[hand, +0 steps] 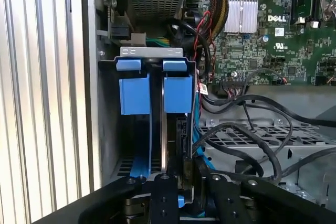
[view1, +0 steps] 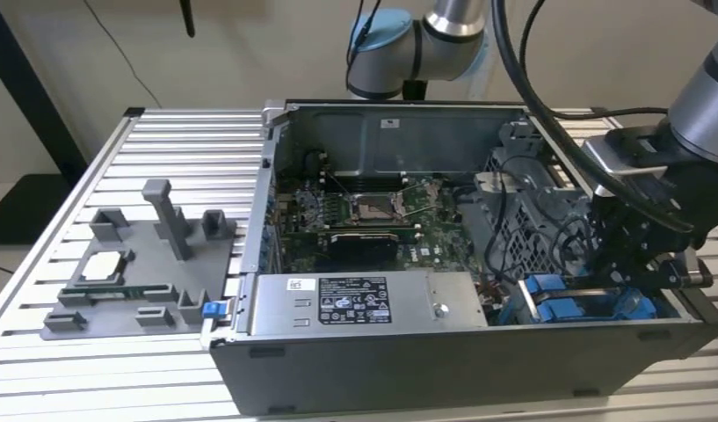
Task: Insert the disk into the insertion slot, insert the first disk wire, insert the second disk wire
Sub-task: 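Insert the first disk wire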
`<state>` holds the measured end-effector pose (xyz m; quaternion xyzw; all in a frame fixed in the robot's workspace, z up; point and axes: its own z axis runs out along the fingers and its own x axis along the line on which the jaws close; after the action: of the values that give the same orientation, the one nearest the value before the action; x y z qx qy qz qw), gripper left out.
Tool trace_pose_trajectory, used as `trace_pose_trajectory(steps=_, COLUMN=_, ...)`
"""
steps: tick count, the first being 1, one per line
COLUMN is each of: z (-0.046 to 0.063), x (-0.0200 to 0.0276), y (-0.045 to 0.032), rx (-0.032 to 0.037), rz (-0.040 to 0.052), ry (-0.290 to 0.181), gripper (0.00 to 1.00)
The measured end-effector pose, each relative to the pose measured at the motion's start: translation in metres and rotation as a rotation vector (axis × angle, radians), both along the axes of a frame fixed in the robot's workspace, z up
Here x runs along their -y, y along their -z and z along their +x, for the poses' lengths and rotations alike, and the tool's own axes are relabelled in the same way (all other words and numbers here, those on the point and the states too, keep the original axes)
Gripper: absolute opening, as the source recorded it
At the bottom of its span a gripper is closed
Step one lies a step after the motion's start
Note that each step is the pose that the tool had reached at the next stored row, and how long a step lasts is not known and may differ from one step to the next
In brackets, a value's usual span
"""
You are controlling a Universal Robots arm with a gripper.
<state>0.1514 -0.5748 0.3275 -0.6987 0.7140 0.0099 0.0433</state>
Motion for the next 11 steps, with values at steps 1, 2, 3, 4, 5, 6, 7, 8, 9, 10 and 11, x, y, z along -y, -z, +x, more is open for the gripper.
trace_pose_trajectory(steps=1, z=0.000, x=-0.0001, y=-0.0013, rx=0.0000, rz=0.0009, ry=0.000, gripper=1.00)
trace_pose_trajectory(steps=2, z=0.000, x=0.0000, y=-0.0039, rx=0.0001, rz=0.0020, ry=0.000, gripper=1.00)
trace_pose_trajectory(steps=3, z=0.000, x=0.0000, y=-0.0086, rx=0.0000, rz=0.0020, ry=0.000, gripper=1.00)
trace_pose_trajectory(steps=4, z=0.000, x=0.0000, y=-0.0137, rx=0.0000, rz=0.0007, ry=0.000, gripper=1.00)
trace_pose_trajectory(steps=5, z=0.000, x=0.0000, y=-0.0183, rx=0.0000, rz=0.0011, ry=0.000, gripper=1.00)
trace_pose_trajectory(steps=6, z=0.000, x=0.0000, y=-0.0224, rx=0.0000, rz=0.0014, ry=0.000, gripper=1.00)
trace_pose_trajectory(steps=7, z=0.000, x=0.0000, y=-0.0265, rx=0.0000, rz=0.0011, ry=0.000, gripper=1.00)
trace_pose_trajectory(steps=8, z=0.000, x=0.0000, y=-0.0300, rx=0.0000, rz=0.0013, ry=0.000, gripper=1.00)
trace_pose_trajectory(steps=9, z=0.000, x=0.0000, y=-0.0333, rx=0.0000, rz=0.0015, ry=0.000, gripper=1.00)
trace_pose_trajectory(steps=10, z=-0.001, x=0.0000, y=-0.0359, rx=0.0000, rz=0.0019, ry=0.000, gripper=1.00)
trace_pose_trajectory(steps=11, z=-0.001, x=0.0000, y=-0.0381, rx=0.0001, rz=0.0023, ry=0.000, gripper=1.00)
